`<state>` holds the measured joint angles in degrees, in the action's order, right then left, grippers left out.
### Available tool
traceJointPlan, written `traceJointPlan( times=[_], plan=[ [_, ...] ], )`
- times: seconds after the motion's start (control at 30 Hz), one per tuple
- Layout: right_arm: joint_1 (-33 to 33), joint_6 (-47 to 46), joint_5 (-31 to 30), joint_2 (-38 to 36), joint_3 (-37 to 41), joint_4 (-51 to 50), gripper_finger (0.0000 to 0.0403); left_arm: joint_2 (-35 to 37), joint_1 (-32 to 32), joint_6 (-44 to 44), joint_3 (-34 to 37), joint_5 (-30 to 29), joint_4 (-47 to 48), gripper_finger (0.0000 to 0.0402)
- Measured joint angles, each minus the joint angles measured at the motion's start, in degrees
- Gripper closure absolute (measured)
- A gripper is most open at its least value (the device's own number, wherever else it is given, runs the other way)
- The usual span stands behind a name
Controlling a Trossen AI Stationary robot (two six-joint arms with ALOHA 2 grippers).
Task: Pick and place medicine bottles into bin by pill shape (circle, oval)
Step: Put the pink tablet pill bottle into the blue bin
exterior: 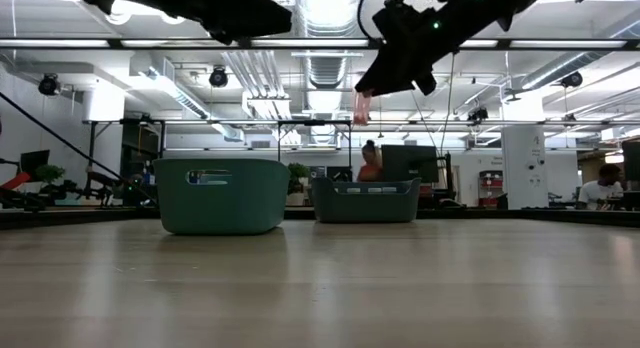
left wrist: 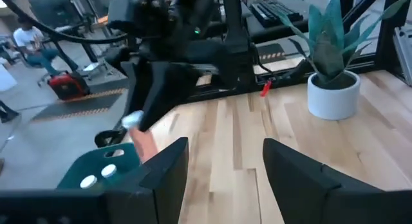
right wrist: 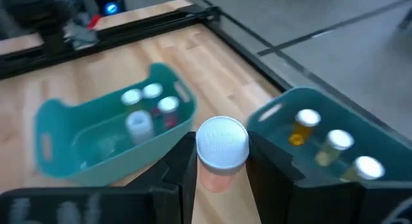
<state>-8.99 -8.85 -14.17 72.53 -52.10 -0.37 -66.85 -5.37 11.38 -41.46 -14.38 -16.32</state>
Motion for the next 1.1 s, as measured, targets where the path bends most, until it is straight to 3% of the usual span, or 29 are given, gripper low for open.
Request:
traceJointPlan(
  times=[0.2, 0.4, 0.73, 1.1],
  plan=[
    [-4.9, -1.7, 3.0, 1.2, 0.6, 3.0, 0.0298, 1.3, 0.1, 2.2, 5.7, -0.1, -9.6, 0.0217],
    [-7.3, -2.1, 4.1, 8.4, 0.5, 8.6, 0.0298, 2.6, 0.1, 5.4, 9.0, -1.1, -16.8, 0.0217],
    [-15.0, -3.4, 3.5, 22.1, -6.7, 10.0, 0.0298, 3.2, 0.1, 5.5, 9.1, -1.1, -17.3, 0.0217],
    [-17.2, -3.7, 1.3, 26.9, -8.7, 8.8, 0.0298, 3.2, 0.1, 5.5, 9.1, -1.1, -17.3, 0.0217]
  ],
)
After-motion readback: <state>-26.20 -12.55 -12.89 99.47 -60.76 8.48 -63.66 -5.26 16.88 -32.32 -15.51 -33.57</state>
